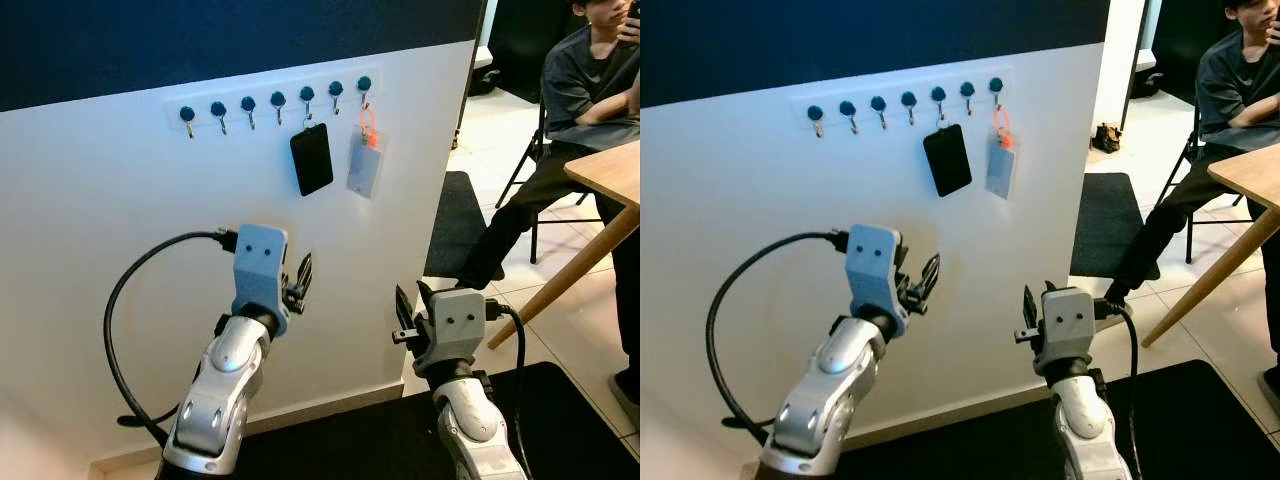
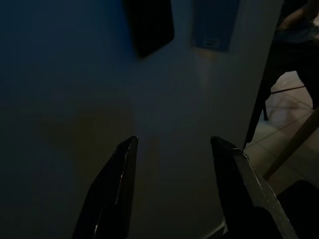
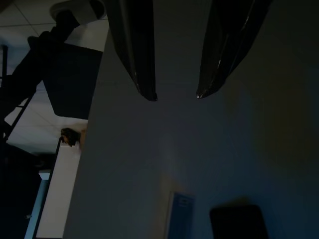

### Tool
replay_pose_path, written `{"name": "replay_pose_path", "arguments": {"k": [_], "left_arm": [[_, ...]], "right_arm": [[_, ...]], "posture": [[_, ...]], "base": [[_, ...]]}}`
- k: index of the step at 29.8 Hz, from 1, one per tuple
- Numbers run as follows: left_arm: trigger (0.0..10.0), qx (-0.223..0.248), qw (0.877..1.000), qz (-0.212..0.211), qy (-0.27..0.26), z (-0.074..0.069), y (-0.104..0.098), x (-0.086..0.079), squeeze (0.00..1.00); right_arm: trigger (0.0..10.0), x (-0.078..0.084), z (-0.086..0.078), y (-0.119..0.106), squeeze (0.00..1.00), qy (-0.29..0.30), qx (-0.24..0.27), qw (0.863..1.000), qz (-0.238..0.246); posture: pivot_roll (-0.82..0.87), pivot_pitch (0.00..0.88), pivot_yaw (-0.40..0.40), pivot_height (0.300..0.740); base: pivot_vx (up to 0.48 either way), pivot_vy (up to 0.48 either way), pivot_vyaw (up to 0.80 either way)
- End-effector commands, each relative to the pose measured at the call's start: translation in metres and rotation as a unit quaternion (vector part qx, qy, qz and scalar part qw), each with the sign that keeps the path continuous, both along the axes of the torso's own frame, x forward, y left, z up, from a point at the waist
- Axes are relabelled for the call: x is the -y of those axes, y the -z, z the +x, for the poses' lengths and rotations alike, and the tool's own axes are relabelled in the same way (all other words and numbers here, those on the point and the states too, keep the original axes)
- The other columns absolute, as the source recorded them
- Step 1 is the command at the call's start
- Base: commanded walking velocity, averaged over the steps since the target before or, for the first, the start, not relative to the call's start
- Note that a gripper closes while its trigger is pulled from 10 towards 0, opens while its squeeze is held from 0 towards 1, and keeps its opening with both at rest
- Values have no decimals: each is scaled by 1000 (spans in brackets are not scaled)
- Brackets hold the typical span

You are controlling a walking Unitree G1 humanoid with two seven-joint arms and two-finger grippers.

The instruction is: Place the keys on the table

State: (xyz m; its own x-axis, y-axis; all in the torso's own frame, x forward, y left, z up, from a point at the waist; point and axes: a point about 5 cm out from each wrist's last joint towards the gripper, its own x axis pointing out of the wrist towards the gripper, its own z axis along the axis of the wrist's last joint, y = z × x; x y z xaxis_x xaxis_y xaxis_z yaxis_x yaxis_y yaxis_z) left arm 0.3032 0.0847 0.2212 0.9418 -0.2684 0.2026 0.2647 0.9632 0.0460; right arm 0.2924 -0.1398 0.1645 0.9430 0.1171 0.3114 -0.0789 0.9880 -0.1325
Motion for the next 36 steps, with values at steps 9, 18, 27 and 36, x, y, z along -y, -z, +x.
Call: {"name": "replay_pose_path", "arguments": {"k": [9, 18, 27, 36], "left_arm": [[10000, -12, 999, 23, -26, 2, 8, -8, 0], [10000, -15, 999, 24, -30, 1, 8, -9, 0], [10000, -20, 999, 28, -40, 4, 9, -11, 0], [10000, -23, 998, 27, -42, 4, 10, -12, 0]], "right_arm": [[10000, -3, -2, 8, 0, -7, -15, 1000, -4], [10000, -3, -1, 8, 0, -8, -16, 1000, -4], [10000, -3, -2, 10, 0, -8, -17, 1000, -4], [10000, -4, -3, 10, 0, -8, -19, 1000, -3]], "posture": [[29, 144, 114, 740], [29, 144, 115, 740], [31, 149, 118, 740], [31, 154, 121, 740]], "base": [[29, -355, 0], [267, -396, 0], [0, -85, 0], [0, 0, 0]]}}
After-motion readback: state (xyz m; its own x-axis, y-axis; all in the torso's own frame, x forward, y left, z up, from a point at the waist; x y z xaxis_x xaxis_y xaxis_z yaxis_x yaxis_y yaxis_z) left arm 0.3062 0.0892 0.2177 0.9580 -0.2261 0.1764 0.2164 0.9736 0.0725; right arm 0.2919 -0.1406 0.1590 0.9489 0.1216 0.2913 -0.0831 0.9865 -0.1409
